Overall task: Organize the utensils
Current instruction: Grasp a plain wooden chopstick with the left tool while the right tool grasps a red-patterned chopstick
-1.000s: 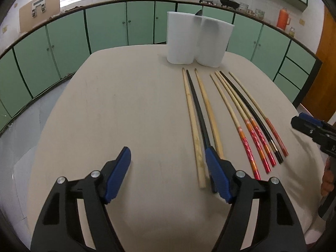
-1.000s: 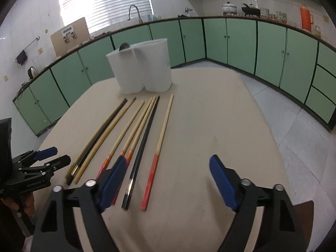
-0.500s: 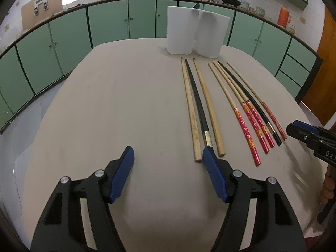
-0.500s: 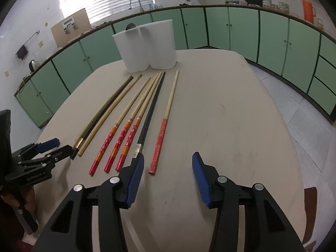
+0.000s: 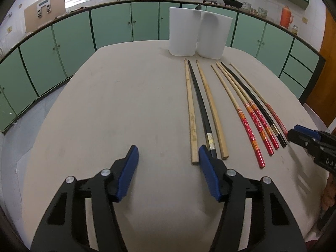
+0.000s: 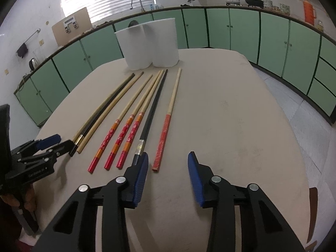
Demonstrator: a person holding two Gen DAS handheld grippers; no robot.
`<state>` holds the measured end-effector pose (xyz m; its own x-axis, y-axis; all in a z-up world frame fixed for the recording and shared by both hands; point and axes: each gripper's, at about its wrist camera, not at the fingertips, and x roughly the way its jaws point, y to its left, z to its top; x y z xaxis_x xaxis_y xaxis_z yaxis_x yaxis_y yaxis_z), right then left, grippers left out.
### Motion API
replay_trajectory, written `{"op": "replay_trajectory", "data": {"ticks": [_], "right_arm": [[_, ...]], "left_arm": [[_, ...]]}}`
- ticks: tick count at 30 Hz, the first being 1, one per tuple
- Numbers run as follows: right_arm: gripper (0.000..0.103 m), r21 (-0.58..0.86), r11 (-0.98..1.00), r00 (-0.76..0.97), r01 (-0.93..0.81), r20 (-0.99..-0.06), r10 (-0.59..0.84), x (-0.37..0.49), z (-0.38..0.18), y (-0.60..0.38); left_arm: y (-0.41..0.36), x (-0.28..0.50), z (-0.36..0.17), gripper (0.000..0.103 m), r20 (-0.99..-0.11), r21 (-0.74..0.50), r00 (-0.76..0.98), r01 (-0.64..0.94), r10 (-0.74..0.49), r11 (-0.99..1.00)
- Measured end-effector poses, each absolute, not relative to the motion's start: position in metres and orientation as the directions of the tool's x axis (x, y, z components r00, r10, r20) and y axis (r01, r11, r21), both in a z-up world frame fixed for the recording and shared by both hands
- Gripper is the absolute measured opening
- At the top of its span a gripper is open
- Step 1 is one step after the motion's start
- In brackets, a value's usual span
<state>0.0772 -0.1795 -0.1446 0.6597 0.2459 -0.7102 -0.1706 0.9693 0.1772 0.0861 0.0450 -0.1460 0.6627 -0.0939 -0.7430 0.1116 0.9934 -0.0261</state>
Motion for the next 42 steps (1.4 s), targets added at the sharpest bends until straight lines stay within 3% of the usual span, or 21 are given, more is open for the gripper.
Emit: {"op": "replay_trajectory", "data": {"ticks": [5,21,27,32,42], "right_arm": [[0.032,0.150,0.972,0.660,-0.182,-0.714,0.234,0.077,-0.145,-0.175],[0.021,0.123,0.970,0.654,-0.210,-0.720,0.233,0.071,-0.145,-0.167],[0.011,0.112,0.974,0.667,-0.197,-0.713,0.217,0.073,-0.148,-0.164],[0.008,0.119,0.975,0.670,-0.188,-0.710,0.216,0.073,-0.148,-0.167],[0.007,0.098,0.976,0.716,-0.193,-0.667,0.209,0.070,-0.122,-0.178]], "left_arm": [[0.046,0.087,-0.146,0.051,-0.744,-0.019,0.663,0.104,-0.084,0.994],[0.045,0.087,-0.145,0.050,-0.743,-0.013,0.665,0.101,-0.077,0.995],[0.041,0.087,-0.145,0.040,-0.740,-0.012,0.667,0.109,-0.082,0.994],[0.031,0.086,-0.145,0.007,-0.736,-0.010,0.669,0.138,-0.100,0.990],[0.028,0.079,-0.127,0.006,-0.706,-0.007,0.698,0.165,-0.122,0.986]]}}
